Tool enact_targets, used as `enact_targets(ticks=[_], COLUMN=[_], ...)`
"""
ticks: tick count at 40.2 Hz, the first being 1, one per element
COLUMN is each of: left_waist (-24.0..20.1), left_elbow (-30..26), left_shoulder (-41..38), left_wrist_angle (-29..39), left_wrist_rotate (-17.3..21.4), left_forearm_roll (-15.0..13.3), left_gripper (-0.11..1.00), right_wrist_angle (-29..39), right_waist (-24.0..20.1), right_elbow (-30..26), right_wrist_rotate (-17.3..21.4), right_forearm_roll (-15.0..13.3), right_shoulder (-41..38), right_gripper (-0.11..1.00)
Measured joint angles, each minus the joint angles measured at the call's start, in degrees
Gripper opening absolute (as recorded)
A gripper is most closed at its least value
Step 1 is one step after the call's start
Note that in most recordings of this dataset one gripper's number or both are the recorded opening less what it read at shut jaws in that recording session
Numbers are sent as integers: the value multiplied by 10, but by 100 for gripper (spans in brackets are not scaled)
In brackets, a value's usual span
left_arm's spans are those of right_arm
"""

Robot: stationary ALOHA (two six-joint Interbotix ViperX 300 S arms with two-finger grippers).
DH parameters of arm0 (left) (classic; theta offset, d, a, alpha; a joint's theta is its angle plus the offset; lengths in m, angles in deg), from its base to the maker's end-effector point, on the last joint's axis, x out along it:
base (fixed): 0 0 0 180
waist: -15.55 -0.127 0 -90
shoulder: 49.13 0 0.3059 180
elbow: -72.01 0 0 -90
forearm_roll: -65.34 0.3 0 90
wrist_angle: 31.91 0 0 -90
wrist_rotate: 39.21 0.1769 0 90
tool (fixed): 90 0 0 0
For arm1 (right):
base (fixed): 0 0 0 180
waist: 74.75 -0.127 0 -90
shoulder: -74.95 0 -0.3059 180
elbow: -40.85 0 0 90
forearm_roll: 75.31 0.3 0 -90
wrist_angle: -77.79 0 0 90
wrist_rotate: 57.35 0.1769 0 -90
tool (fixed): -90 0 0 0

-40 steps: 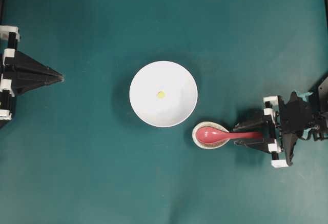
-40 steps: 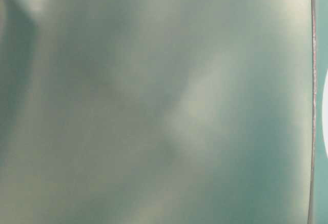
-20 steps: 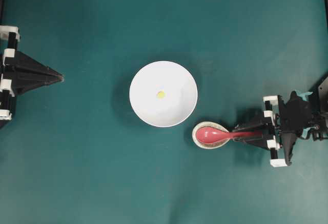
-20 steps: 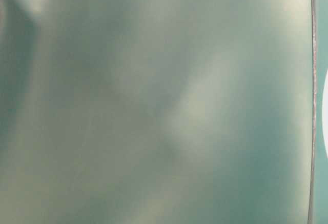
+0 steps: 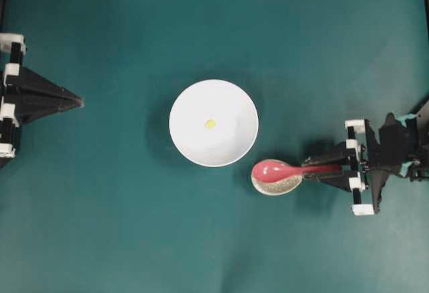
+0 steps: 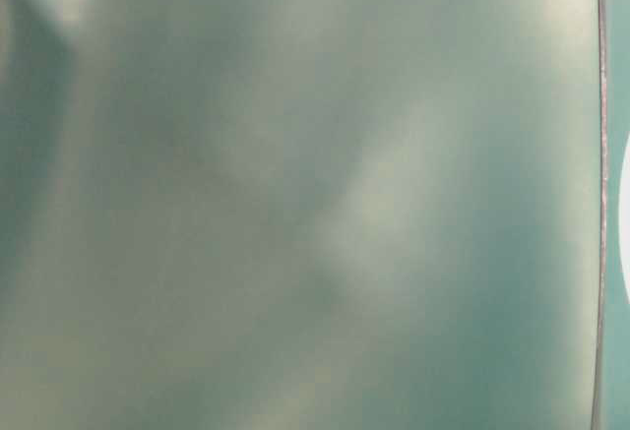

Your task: Scoop the yellow hexagonal prism block from the bowl with a spoon using the right arm.

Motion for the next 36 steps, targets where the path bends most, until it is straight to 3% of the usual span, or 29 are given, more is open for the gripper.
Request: enact_targets(ticks=[7, 18, 28, 36], left_waist=[1, 0, 0, 0], left_elbow=[0, 0, 0, 0], left_shoulder=[0, 0, 0, 0], left_wrist_angle=[0, -1, 0, -4], left_wrist_rotate=[0, 0, 0, 0], left_forearm_roll=[0, 1, 1, 1], left_gripper=[-1, -1, -1, -1], right_wrist_angle=[60, 229, 367, 454], right_waist=[22, 86, 134, 171], right_elbow=[-10, -54, -114, -164], right_wrist_rotate=[-33, -73, -130, -148], right_forearm_roll=[0, -3, -5, -5], right_shoulder=[66, 163, 212, 227], right_gripper=[24, 24, 24, 24])
